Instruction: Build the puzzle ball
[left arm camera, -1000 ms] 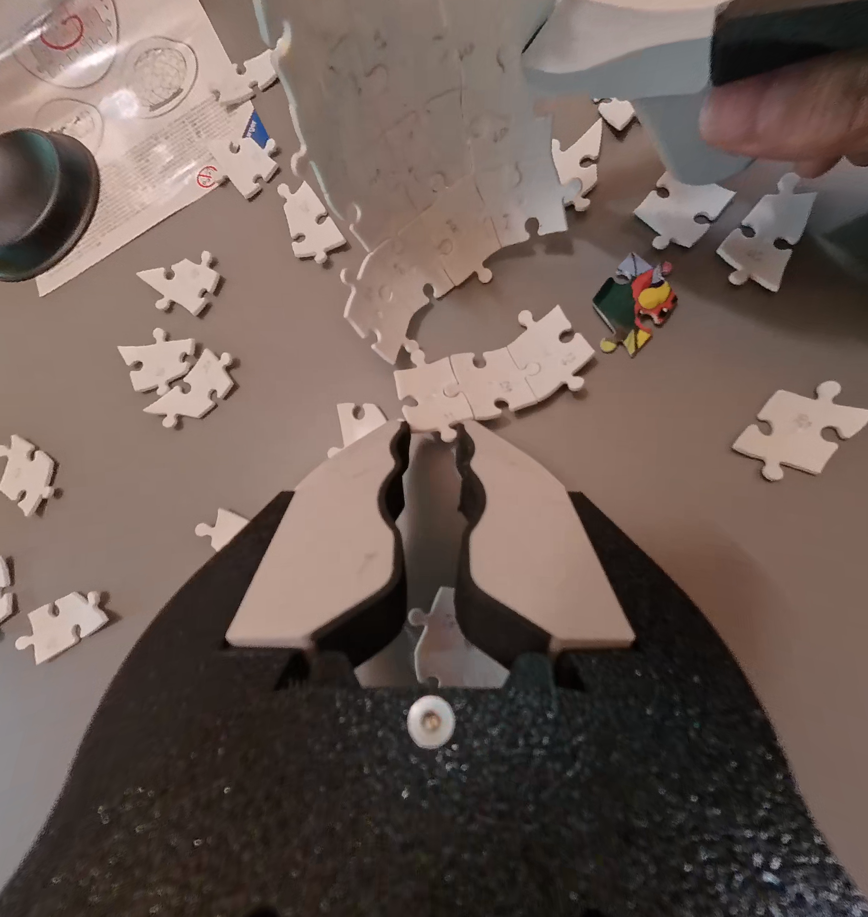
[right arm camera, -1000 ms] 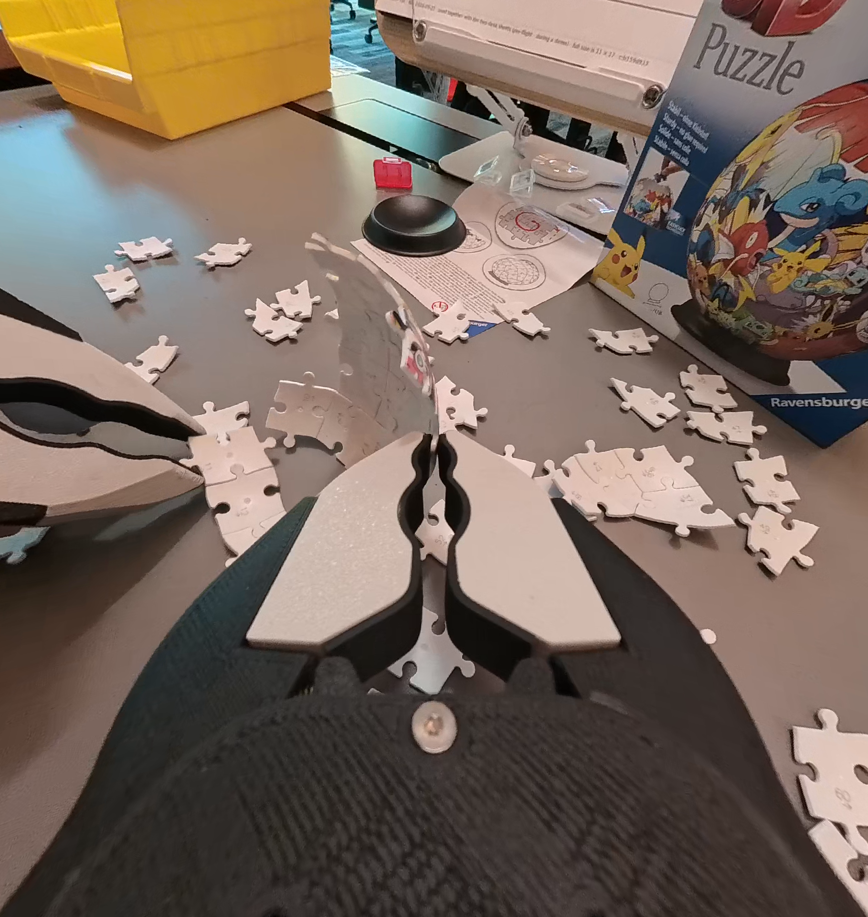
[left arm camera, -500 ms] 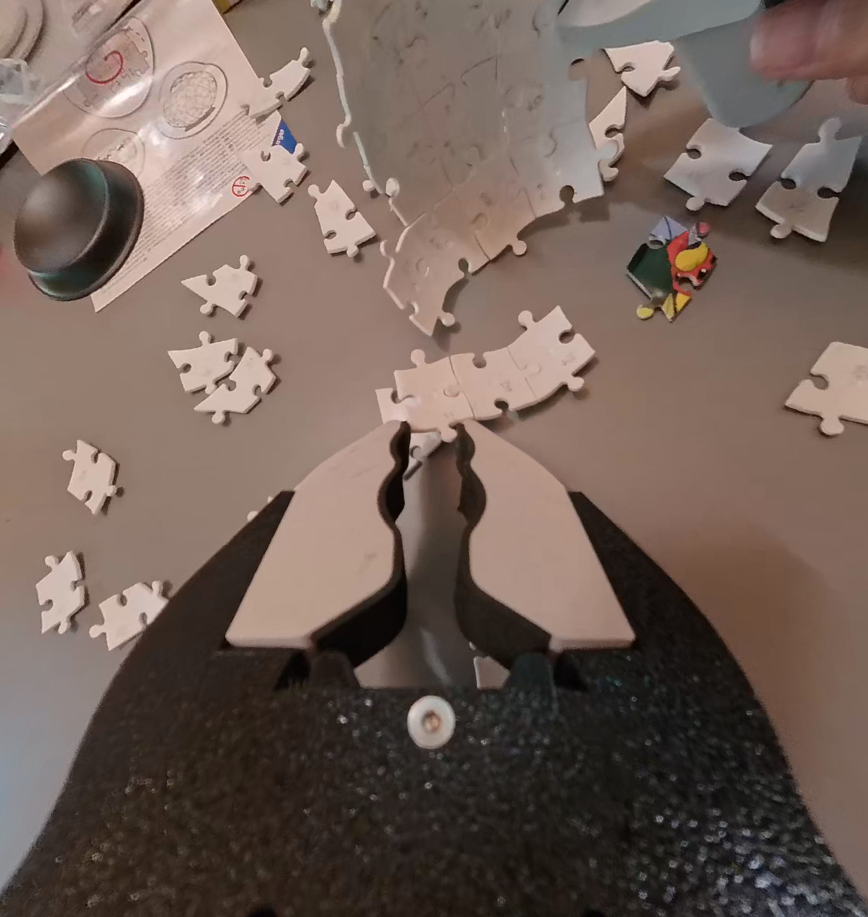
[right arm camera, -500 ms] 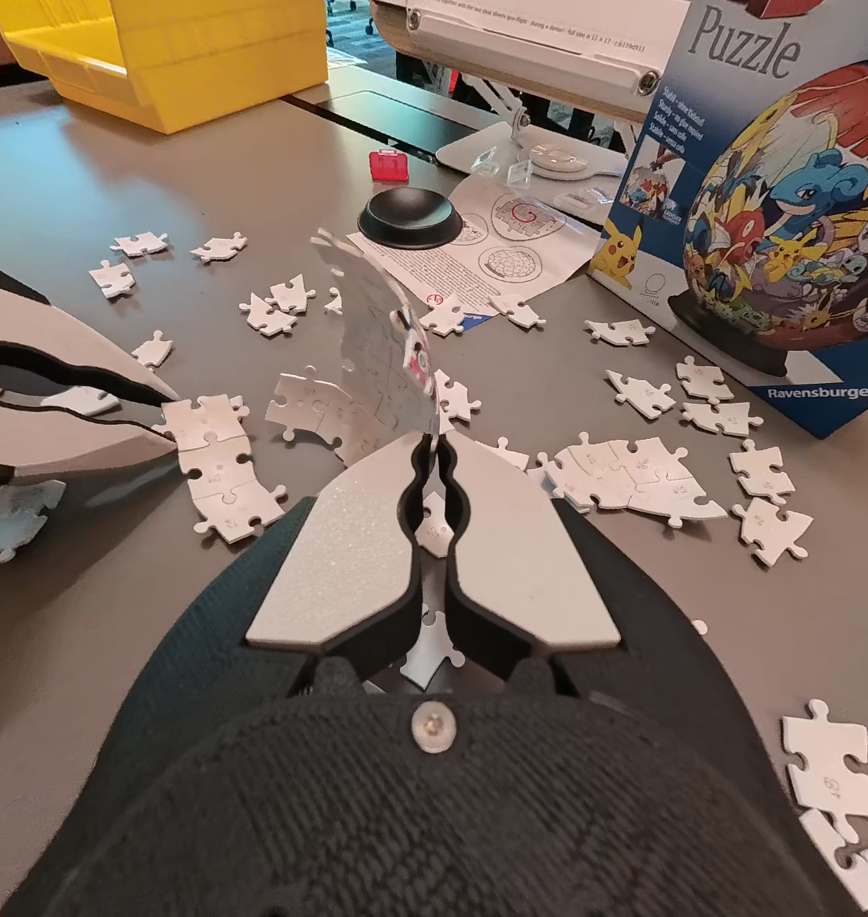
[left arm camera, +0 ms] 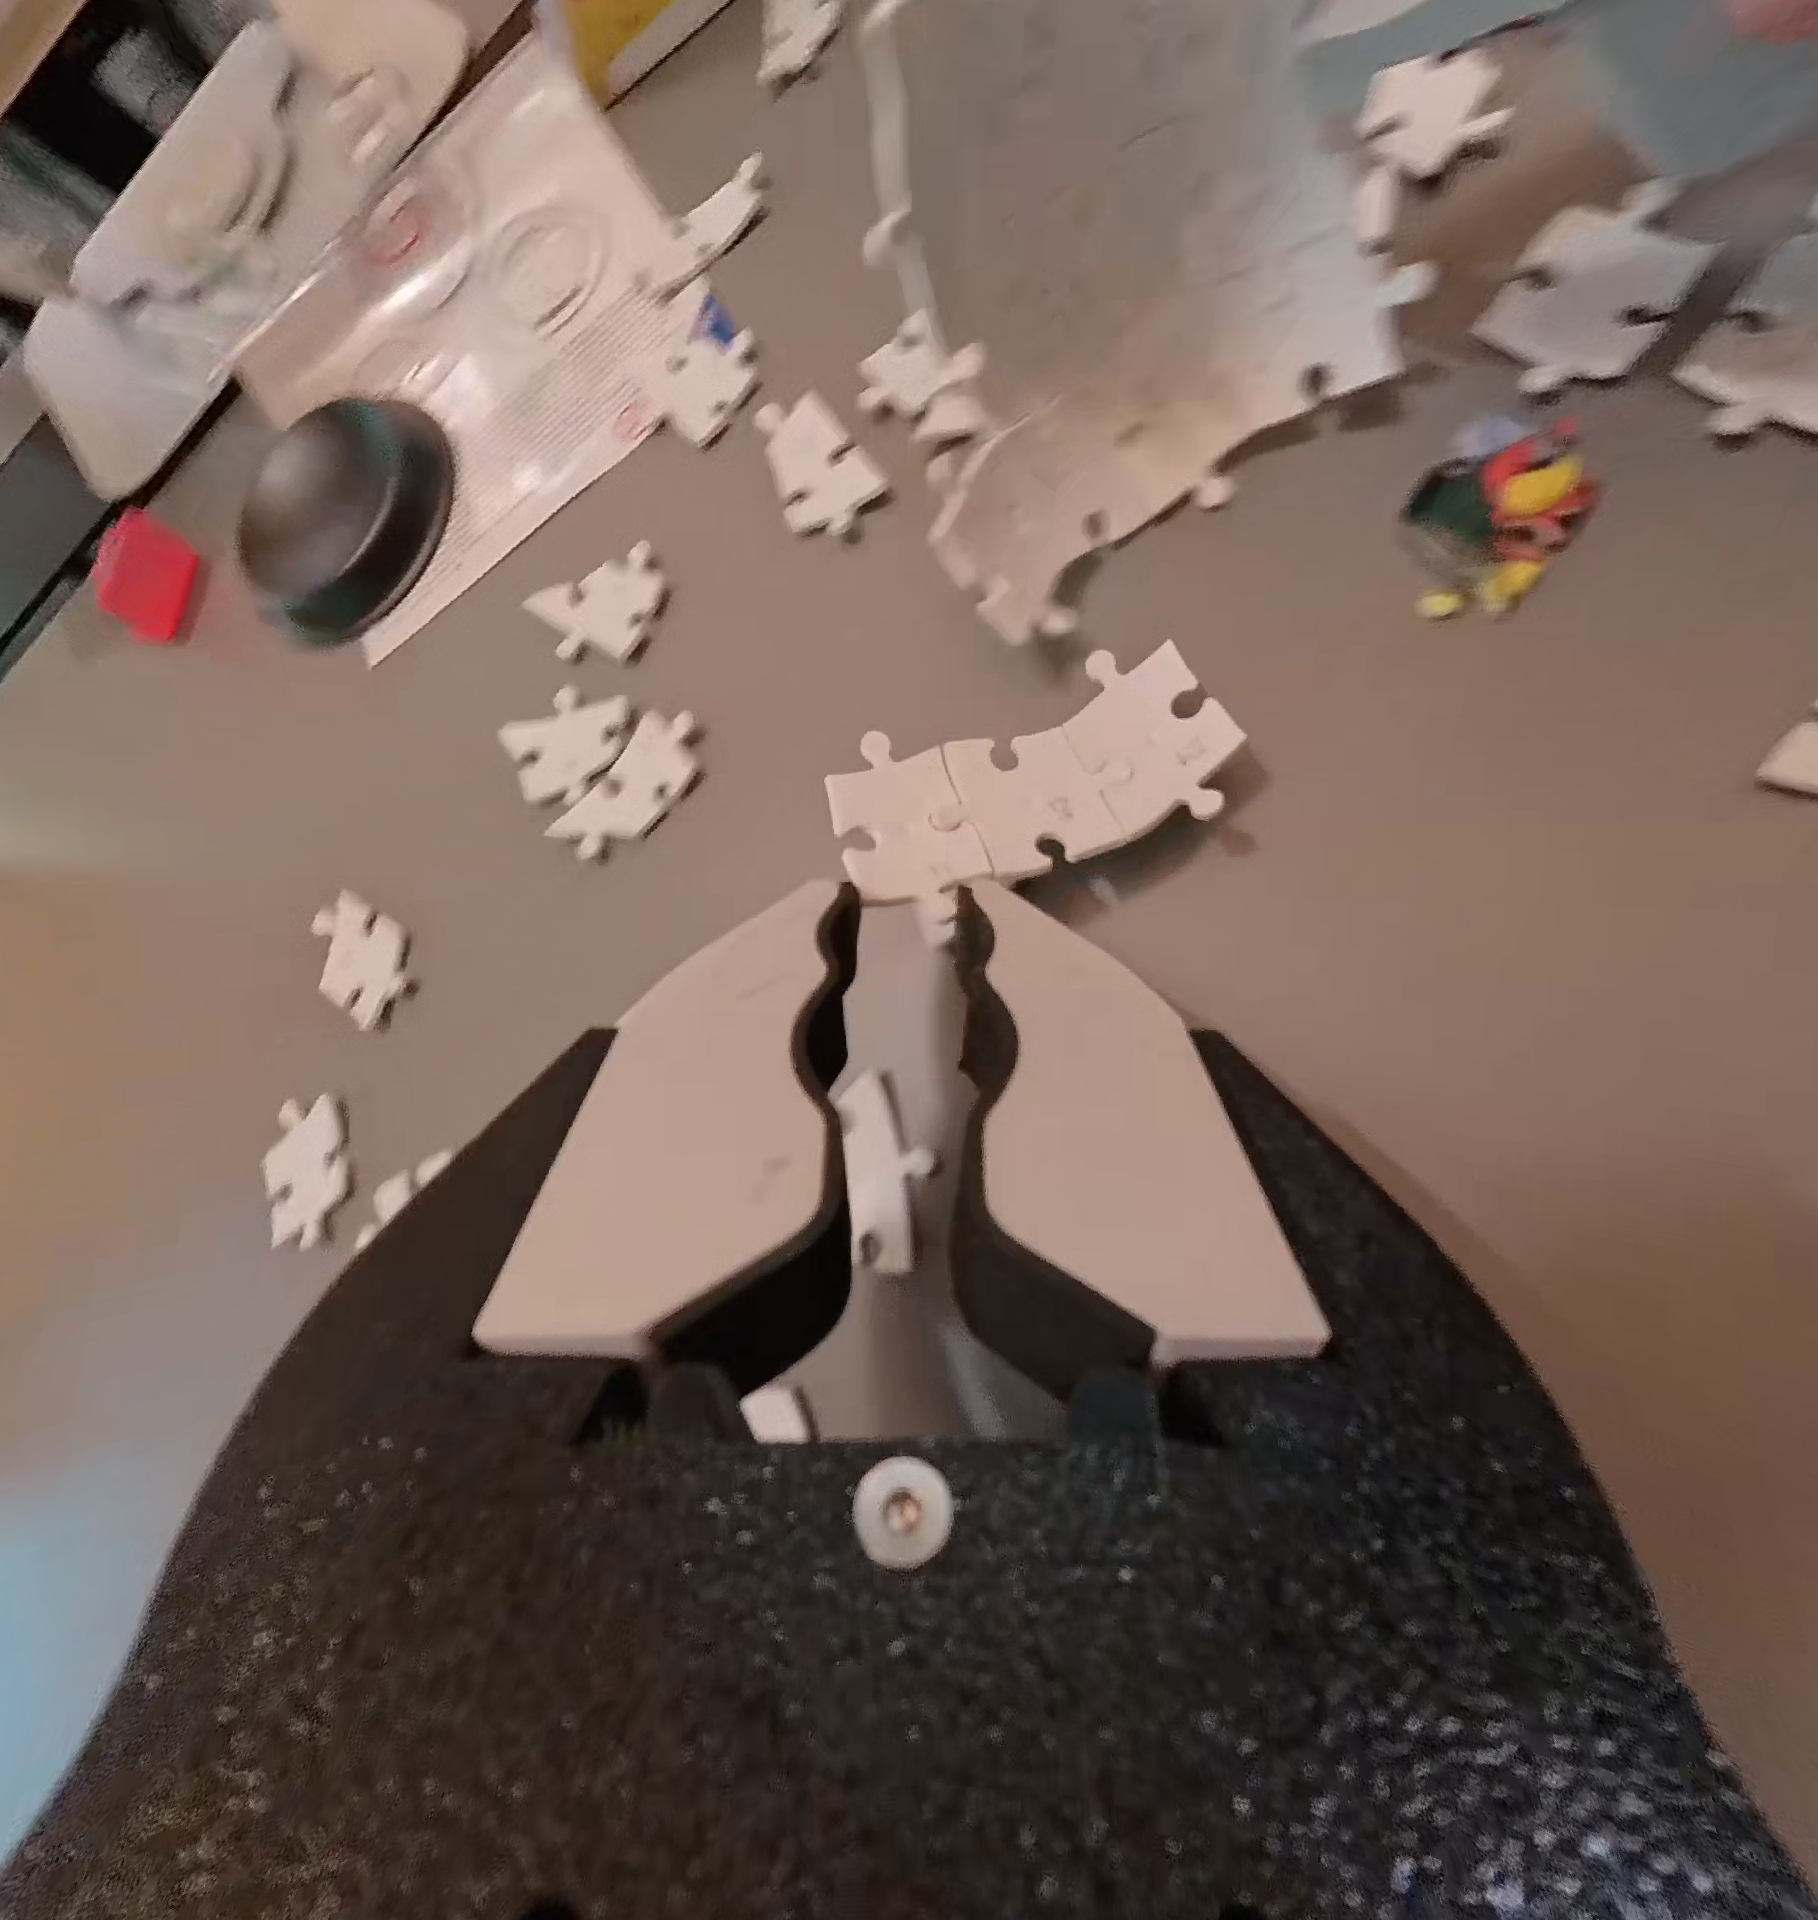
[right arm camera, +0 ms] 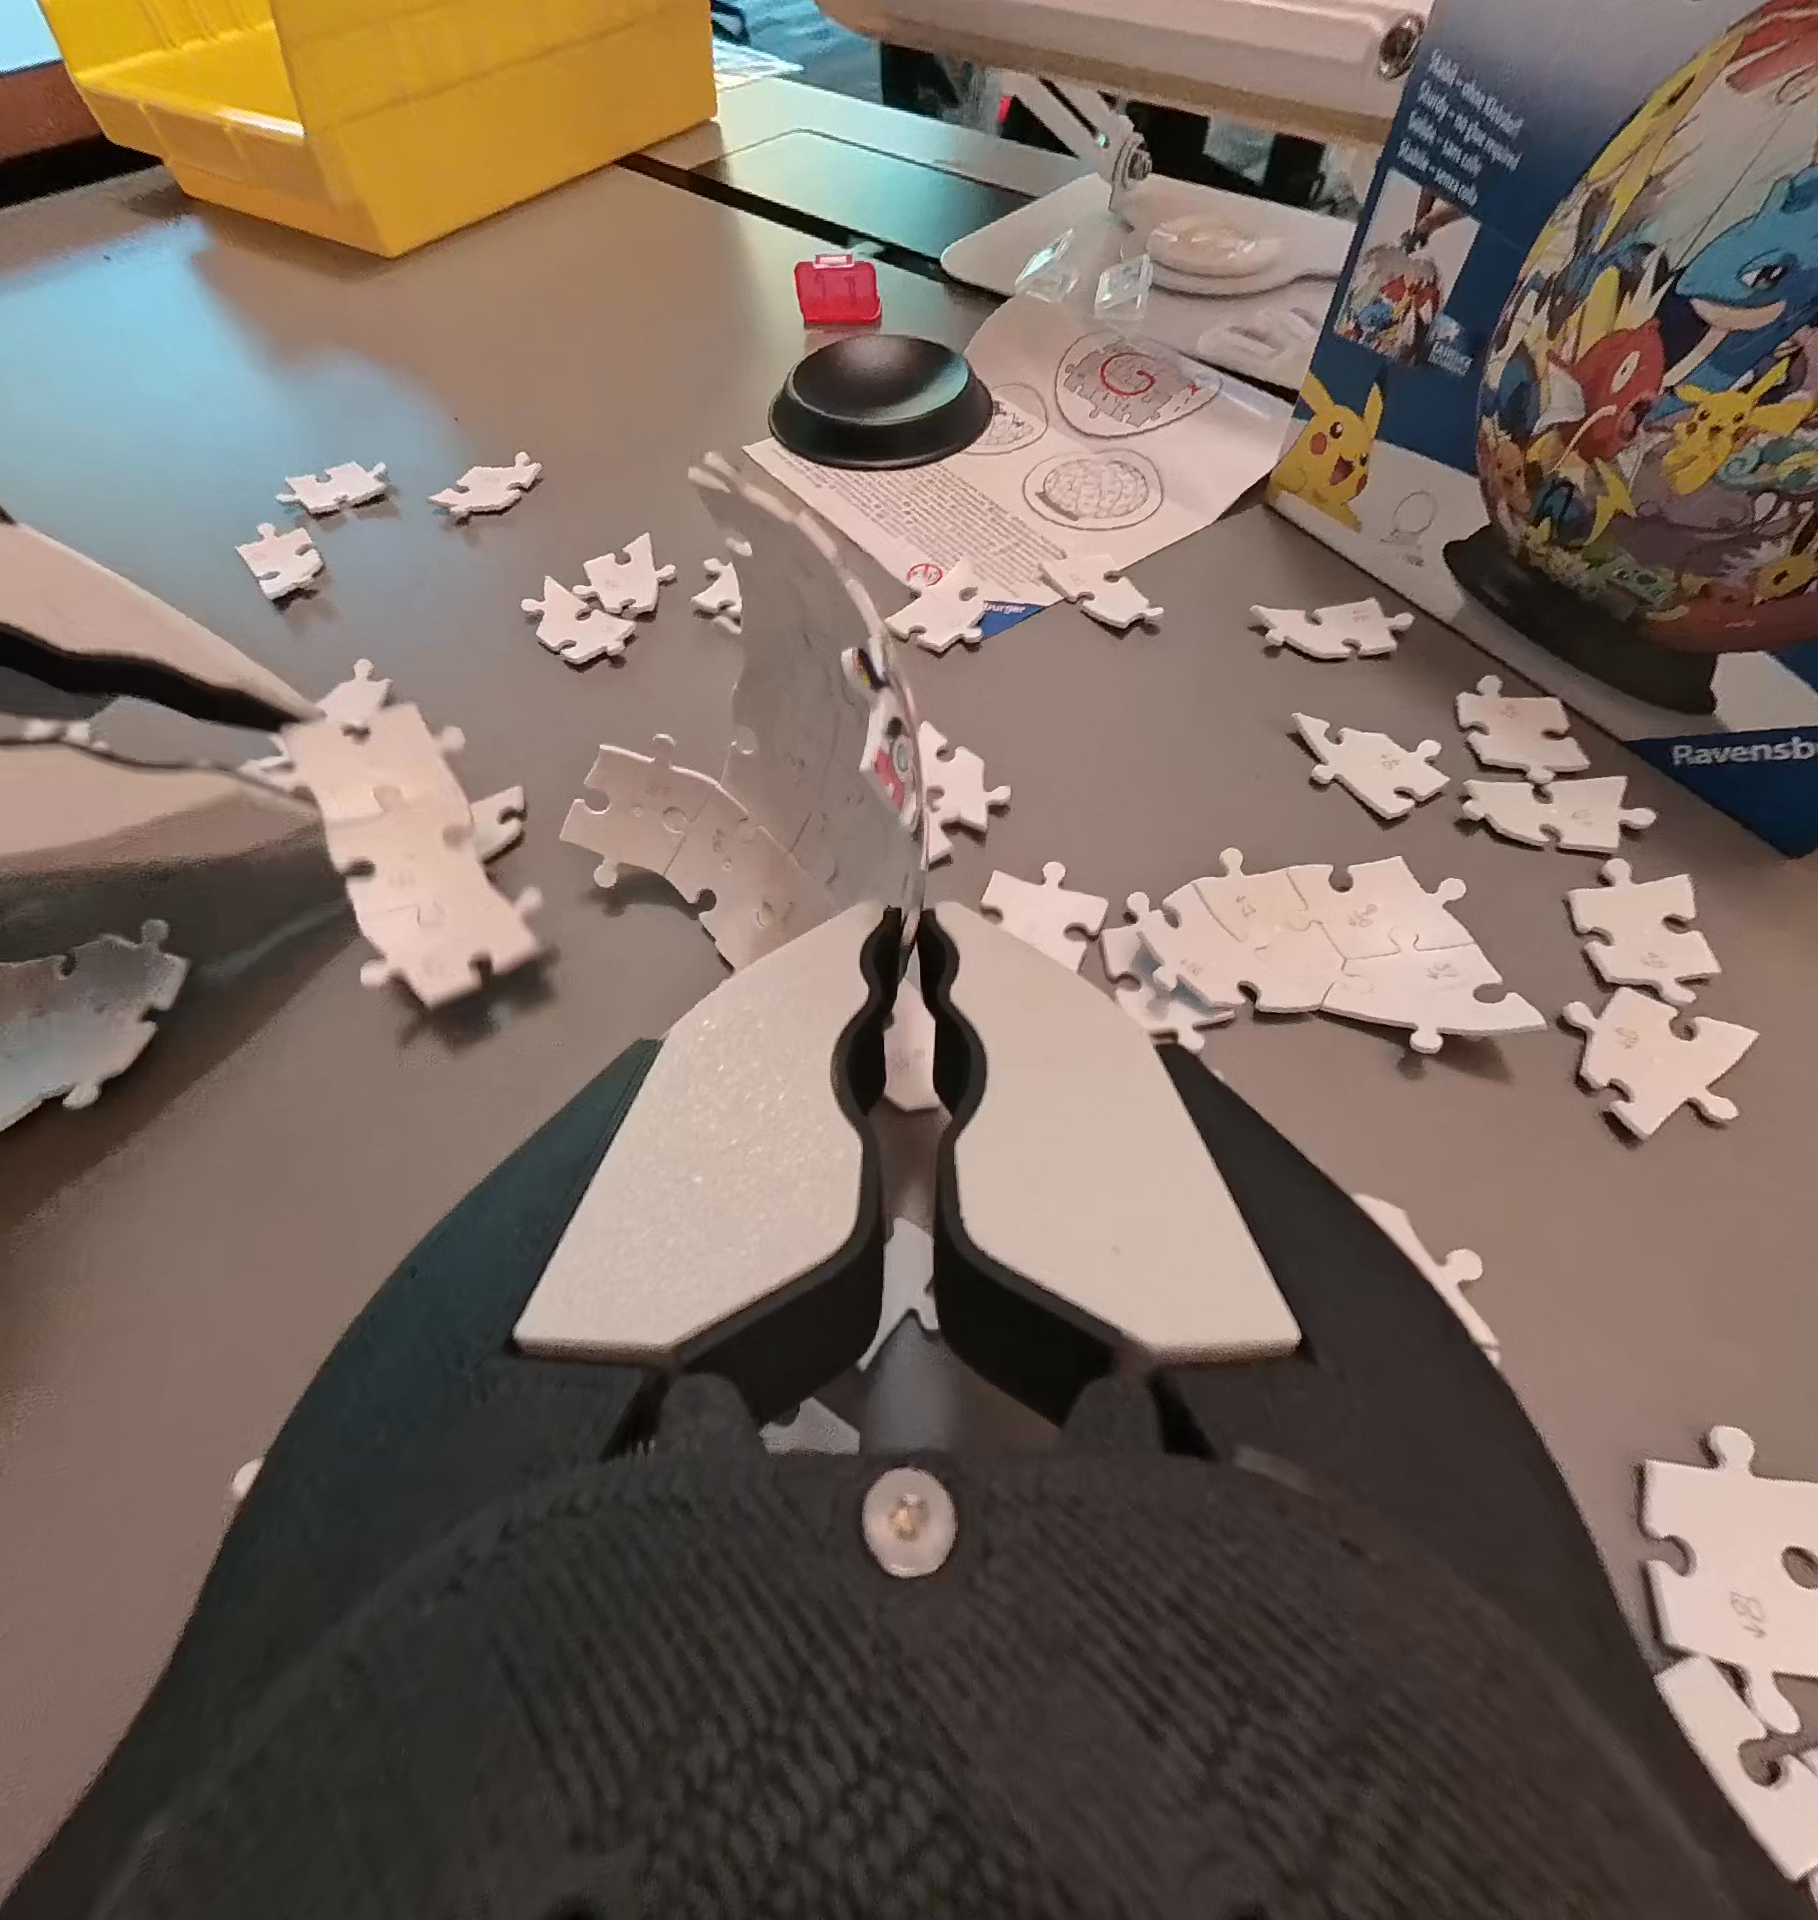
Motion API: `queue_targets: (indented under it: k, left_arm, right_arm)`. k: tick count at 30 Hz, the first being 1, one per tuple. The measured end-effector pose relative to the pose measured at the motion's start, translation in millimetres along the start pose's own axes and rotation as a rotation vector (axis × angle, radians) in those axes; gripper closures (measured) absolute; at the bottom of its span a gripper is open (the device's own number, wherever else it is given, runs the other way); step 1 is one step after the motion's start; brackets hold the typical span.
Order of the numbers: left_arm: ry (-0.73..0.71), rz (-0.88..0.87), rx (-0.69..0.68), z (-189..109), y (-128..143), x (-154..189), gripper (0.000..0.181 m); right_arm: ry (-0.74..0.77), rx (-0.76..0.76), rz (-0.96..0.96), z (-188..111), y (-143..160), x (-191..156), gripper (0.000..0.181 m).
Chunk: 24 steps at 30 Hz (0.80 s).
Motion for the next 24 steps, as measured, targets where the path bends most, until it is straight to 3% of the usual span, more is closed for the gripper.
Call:
queue_targets:
  k: [5,8,13,19,24]
  left_arm:
    - [-0.134,-0.280,-0.071,-2,20,-32,0.164]
    - [-0.132,-0.344,-0.113,-2,24,-33,0.163]
    - [-0.045,-0.263,-0.166,1,19,-2,0.163]
    - [0.161,-0.140,-0.226,-6,7,32,0.156]
    - [0.256,-0.077,-0.121,-20,-16,28,0.156]
  right_arm:
    - [-0.139,-0.041,0.064,-5,6,3,0.178]
    - [-0.249,-0.069,0.103,-11,8,3,0.178]
    - [-0.342,-0.115,0.124,-22,8,2,0.179]
    - [-0.319,-0.217,0.060,-33,0,3,0.178]
    - [-0.371,-0.327,-0.035,-23,-16,4,0.179]
Point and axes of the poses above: each gripper's, where its closed fingertips meet, z out along the fingers, y out of its underside, x = y × z across the jaws, the point moved 9 cm from there along -z, back along the fingers, and after that the axes turned 9 degrees about -z, right-handed, at the moved point
